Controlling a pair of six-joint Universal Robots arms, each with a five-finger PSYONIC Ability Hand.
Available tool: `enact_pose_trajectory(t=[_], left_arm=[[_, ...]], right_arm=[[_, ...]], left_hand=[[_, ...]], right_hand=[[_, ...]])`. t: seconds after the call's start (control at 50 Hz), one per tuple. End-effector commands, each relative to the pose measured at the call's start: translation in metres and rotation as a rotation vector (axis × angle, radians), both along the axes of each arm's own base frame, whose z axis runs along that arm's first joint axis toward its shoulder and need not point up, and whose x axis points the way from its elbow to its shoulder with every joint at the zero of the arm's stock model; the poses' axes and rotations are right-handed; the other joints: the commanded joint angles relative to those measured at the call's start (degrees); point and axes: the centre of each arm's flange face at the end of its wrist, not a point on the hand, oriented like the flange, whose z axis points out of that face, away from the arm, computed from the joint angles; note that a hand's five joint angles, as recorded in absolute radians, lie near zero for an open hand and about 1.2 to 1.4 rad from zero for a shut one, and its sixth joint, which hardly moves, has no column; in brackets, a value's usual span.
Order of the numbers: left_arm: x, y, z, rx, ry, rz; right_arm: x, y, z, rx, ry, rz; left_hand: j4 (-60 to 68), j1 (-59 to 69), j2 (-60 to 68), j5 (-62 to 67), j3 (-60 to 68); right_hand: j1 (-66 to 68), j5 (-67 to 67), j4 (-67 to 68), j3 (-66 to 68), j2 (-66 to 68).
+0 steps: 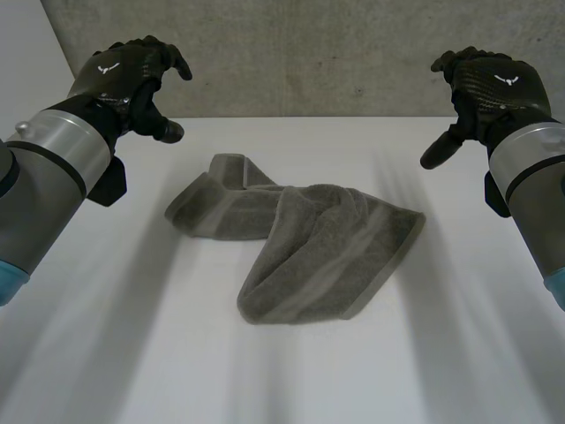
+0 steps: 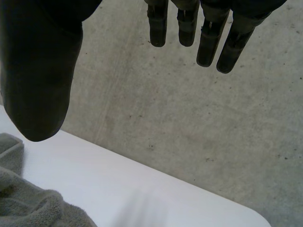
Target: Fold the towel.
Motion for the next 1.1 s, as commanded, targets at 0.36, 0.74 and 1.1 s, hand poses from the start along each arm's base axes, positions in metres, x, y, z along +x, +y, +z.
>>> enact_pose_trajectory(t=[0.36, 0.74, 1.1], left_arm=[[-0.006, -0.011, -0.027, 0.050, -0.032, -0.008], [-0.013, -0.028, -0.058, 0.078, -0.045, -0.008], [-0.014, -0.028, -0.063, 0.075, -0.044, -0.011]], right_arm=[[0.014, 0.012, -0.014, 0.018, 0.205, 0.134], [0.122, 0.111, -0.156, 0.133, 0.487, 0.705], [0.135, 0.089, -0.191, 0.173, 0.547, 0.634]], left_hand=[[-4.33, -4.14, -3.68, -43.41, -4.03], [-4.33, -4.14, -3.68, -43.41, -4.03], [-4.33, -4.14, -3.68, -43.41, -4.03]], right_hand=[[-3.06, -3.39, -4.70, -4.23, -4.05], [0.05, -0.28, -1.59, -1.12, -0.94], [32.27, 31.94, 30.63, 31.10, 31.28]])
